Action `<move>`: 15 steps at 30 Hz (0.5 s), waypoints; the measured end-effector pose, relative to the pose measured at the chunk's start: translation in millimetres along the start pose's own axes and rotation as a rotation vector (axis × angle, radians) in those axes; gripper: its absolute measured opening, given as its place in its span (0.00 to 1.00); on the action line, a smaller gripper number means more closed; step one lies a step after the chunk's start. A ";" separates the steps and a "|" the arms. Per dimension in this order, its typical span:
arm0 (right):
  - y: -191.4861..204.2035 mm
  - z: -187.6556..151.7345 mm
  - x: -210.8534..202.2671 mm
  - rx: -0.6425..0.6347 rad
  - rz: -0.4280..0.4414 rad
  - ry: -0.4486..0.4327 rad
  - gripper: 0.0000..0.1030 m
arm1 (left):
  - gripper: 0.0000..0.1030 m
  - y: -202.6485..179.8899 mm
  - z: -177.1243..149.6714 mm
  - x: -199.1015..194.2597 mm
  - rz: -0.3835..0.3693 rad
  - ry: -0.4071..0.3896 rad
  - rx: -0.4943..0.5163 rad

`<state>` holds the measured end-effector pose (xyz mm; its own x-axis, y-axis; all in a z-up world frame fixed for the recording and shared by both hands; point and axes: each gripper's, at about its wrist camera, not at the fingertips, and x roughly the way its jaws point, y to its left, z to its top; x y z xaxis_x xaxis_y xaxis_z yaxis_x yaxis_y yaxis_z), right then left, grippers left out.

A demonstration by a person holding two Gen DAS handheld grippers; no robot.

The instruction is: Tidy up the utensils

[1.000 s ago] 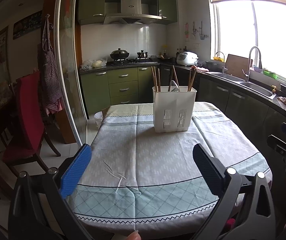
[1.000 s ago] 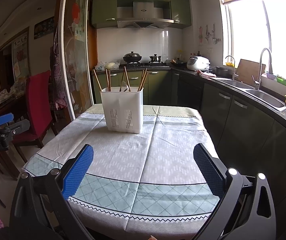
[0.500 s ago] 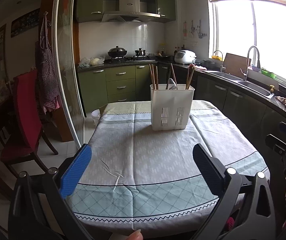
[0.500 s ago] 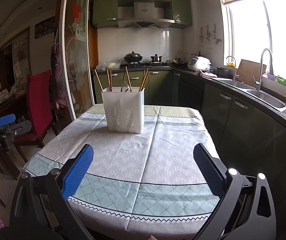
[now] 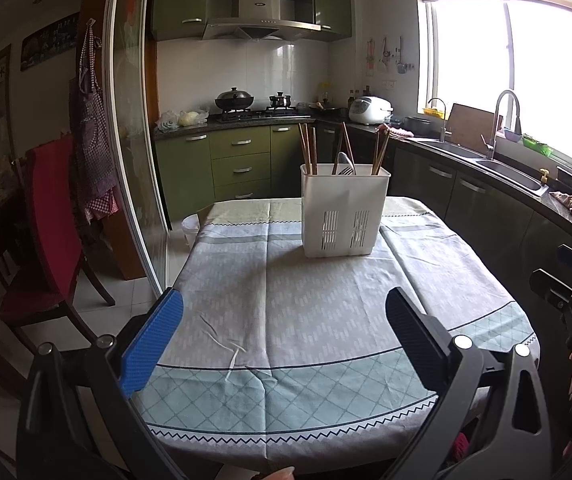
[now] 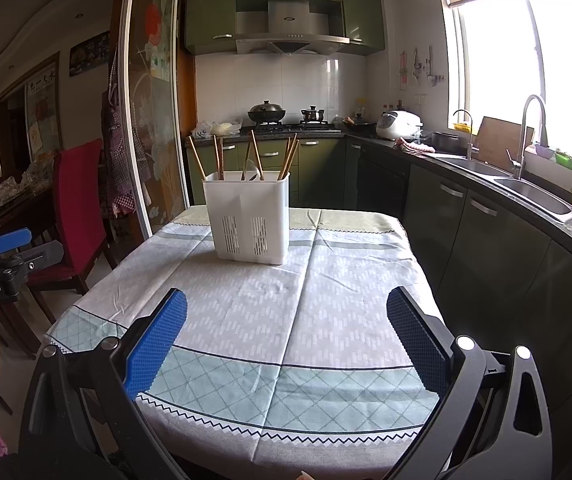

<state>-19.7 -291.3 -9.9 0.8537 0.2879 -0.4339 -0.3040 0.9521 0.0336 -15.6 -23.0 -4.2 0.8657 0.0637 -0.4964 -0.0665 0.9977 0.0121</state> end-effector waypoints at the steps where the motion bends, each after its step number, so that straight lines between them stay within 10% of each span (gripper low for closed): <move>1: 0.0 0.0 0.0 0.000 0.000 0.000 0.96 | 0.94 -0.5 -0.1 0.5 0.006 0.003 0.004; 15: -0.5 -2.6 3.9 0.004 0.003 0.007 0.96 | 0.94 2.2 0.4 -1.2 0.029 -0.025 0.003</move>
<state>-17.3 -290.9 -13.9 0.8497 0.2901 -0.4404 -0.3051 0.9515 0.0381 -16.6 -20.8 -3.3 0.8755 0.0927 -0.4743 -0.0899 0.9955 0.0287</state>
